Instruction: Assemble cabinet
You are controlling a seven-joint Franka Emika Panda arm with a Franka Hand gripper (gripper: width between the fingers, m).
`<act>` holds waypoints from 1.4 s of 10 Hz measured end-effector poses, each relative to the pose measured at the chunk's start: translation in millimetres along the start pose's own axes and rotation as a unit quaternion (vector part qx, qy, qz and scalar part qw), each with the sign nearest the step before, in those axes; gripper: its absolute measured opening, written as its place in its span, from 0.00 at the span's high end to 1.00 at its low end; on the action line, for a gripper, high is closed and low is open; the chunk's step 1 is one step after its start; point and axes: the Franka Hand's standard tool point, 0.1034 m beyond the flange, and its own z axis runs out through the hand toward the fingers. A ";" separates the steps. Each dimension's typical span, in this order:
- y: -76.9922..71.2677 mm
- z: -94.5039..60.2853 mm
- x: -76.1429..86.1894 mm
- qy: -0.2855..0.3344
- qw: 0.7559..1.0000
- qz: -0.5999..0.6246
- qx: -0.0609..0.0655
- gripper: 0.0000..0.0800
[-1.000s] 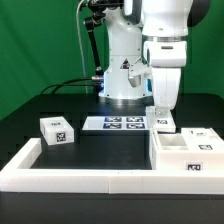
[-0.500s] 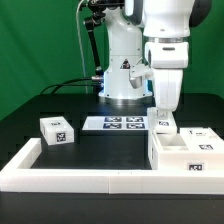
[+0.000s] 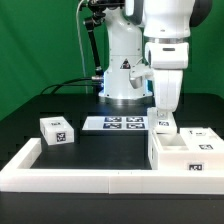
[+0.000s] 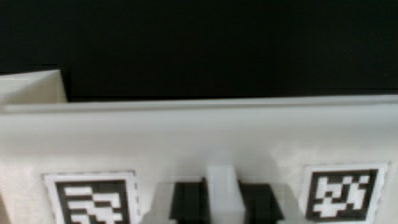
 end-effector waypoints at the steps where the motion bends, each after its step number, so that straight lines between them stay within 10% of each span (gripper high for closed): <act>1: 0.2 -0.4 2.2 0.001 1.000 -0.001 -0.001 0.91; 14: 10.3 2.2 -3.1 0.008 1.000 -0.014 -0.013 0.91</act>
Offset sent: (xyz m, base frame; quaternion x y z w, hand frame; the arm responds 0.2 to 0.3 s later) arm -0.0048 0.0010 0.0046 -0.0368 0.0168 -0.0365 0.9985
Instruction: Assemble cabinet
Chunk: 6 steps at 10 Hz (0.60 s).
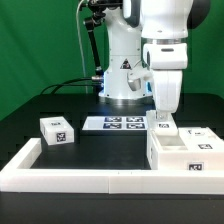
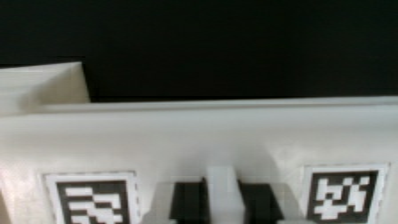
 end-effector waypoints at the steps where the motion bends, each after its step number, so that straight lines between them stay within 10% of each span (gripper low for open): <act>1: 2.8 -0.2 0.3 0.001 1.000 0.000 -0.001 0.91; 6: 28.2 0.7 1.9 0.009 1.000 -0.007 -0.019 0.91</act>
Offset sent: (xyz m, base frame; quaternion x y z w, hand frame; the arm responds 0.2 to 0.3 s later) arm 0.0151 -0.0009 -0.0120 0.0067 0.0071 -0.0242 0.9997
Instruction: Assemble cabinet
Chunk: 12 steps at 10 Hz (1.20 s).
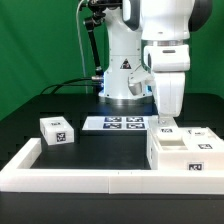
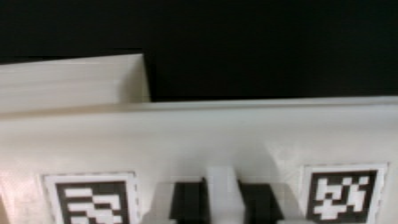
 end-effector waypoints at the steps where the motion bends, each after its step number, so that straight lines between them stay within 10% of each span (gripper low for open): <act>1: 7.2 -0.4 -0.2 0.002 1.000 -0.004 -0.004 0.91; 9: 20.4 -0.8 1.6 0.004 1.000 -0.008 -0.009 0.91; 12: 53.8 -2.4 8.7 0.012 1.000 0.000 -0.026 0.91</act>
Offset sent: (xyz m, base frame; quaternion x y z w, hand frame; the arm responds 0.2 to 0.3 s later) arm 0.0000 0.0000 0.0000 0.0000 0.0000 0.0000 1.0000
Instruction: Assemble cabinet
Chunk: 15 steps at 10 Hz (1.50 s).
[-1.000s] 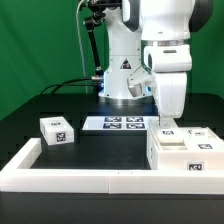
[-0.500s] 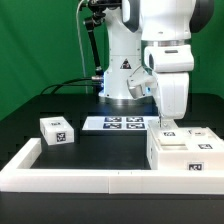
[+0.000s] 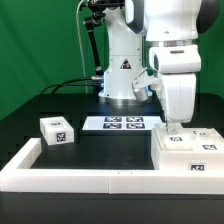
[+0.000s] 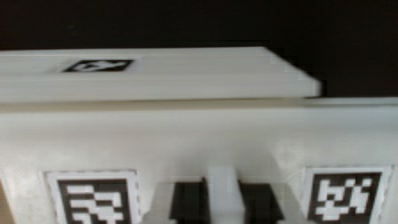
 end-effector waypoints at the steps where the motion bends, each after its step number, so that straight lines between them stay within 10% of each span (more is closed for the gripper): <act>1: 5.6 -0.1 0.0 0.001 1.000 0.000 -0.003 0.91; 7: 29.7 0.0 -0.2 0.004 1.000 0.004 -0.008 0.91; 11: 30.6 1.3 -0.7 -0.004 0.999 -0.003 0.037 0.91; 14: 24.5 0.5 -1.8 -0.009 0.999 -0.007 0.035 0.91; 15: 19.6 -0.1 -6.0 -0.011 0.999 -0.015 0.035 0.69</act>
Offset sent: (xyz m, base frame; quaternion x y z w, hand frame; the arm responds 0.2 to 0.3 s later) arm 0.0259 0.0102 -0.0032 -0.0163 0.0169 -0.0201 0.9995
